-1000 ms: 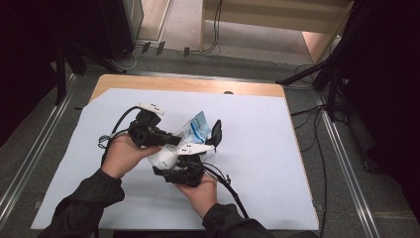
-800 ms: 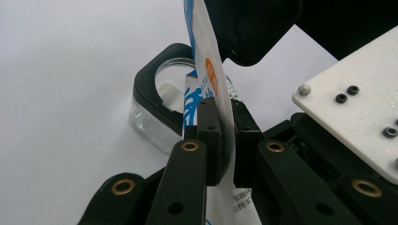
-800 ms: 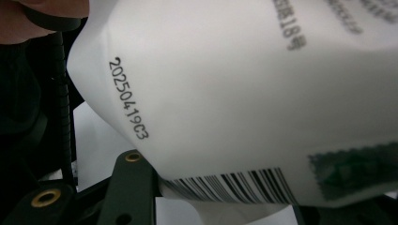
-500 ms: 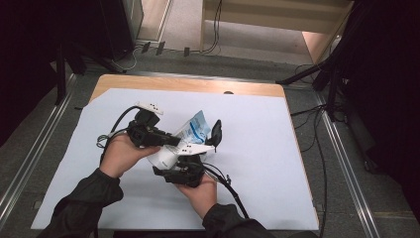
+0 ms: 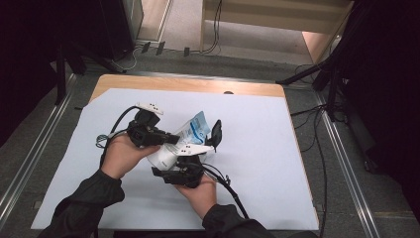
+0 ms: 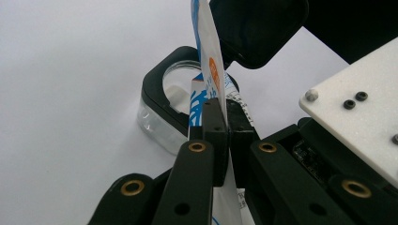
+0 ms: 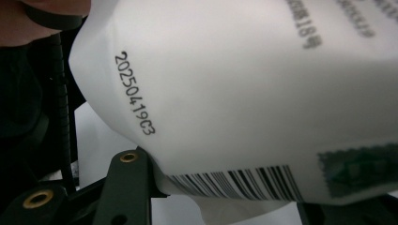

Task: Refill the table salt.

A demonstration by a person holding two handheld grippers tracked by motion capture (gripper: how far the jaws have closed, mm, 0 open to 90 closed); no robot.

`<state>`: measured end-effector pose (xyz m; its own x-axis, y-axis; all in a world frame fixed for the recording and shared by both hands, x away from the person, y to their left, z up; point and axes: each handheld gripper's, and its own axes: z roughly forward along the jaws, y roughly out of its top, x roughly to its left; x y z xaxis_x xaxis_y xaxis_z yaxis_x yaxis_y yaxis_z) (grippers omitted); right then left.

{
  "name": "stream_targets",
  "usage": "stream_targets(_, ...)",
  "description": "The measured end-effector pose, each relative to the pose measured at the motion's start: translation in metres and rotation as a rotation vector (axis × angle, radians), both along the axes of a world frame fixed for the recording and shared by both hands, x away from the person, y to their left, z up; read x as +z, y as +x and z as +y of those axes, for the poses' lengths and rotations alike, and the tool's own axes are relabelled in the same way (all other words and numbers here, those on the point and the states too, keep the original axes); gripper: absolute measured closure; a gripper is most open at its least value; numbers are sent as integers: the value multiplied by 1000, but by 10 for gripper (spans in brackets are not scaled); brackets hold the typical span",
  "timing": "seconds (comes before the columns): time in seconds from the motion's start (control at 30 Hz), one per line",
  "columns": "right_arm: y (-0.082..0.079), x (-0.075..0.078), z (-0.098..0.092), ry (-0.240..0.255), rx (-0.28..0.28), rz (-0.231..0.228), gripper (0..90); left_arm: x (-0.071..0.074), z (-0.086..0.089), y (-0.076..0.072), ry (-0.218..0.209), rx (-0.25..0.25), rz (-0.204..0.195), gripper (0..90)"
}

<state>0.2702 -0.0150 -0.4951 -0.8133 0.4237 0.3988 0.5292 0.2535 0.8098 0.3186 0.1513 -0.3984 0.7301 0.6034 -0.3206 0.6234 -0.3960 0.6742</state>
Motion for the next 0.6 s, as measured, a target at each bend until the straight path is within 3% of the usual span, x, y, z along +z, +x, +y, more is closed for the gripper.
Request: stream_targets(0.6, -1, 1, -1, 6, -21, 2, 575, 1, 1, 1, -11, -4, -4, 900)
